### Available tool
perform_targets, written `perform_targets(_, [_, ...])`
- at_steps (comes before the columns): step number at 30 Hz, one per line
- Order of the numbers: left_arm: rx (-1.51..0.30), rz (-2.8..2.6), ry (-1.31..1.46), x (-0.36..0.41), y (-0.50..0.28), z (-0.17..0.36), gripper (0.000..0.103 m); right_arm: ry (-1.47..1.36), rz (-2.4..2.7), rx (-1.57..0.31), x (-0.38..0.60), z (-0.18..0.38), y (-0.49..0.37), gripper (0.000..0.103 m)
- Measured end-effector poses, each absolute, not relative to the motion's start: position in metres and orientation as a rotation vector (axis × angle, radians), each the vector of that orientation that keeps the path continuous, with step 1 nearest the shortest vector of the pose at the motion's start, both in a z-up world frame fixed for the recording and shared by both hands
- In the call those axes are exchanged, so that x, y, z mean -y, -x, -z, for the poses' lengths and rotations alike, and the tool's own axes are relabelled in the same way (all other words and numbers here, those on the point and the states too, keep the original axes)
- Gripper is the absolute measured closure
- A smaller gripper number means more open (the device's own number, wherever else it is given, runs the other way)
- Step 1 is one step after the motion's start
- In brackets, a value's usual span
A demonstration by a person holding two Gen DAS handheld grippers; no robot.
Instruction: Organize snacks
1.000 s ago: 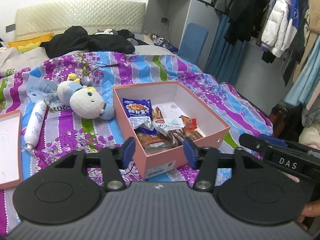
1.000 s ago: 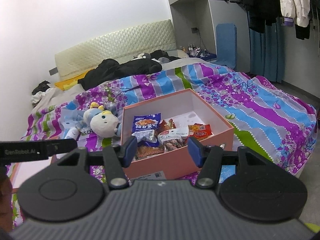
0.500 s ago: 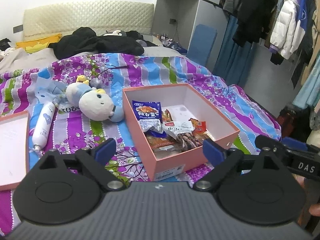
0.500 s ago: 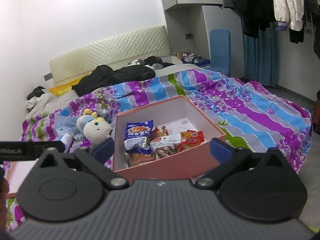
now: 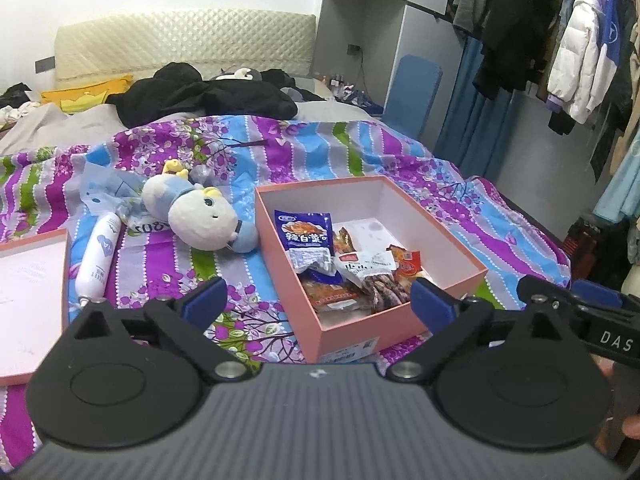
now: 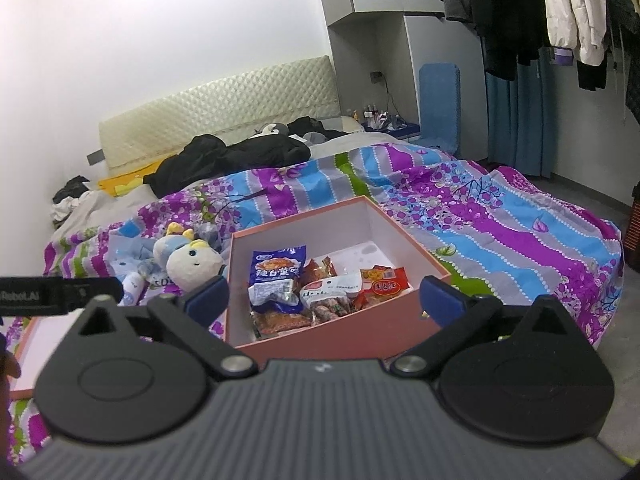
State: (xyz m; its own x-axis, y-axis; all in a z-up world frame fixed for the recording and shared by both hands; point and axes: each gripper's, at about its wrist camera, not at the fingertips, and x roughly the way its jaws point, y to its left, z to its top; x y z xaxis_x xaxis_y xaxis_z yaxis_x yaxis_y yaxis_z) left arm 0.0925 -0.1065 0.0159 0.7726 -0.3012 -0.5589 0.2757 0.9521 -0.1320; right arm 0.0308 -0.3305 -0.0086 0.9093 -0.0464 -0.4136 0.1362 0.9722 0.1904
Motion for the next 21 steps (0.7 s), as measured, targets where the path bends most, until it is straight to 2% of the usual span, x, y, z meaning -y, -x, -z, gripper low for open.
perform_targets(21, [-0.634, 0.263, 0.058, 0.1028, -0.0937, -0.0179, 0.002, -0.215, 0.102, -0.418, 0.3313, 0.0067, -0.0306, 0.000])
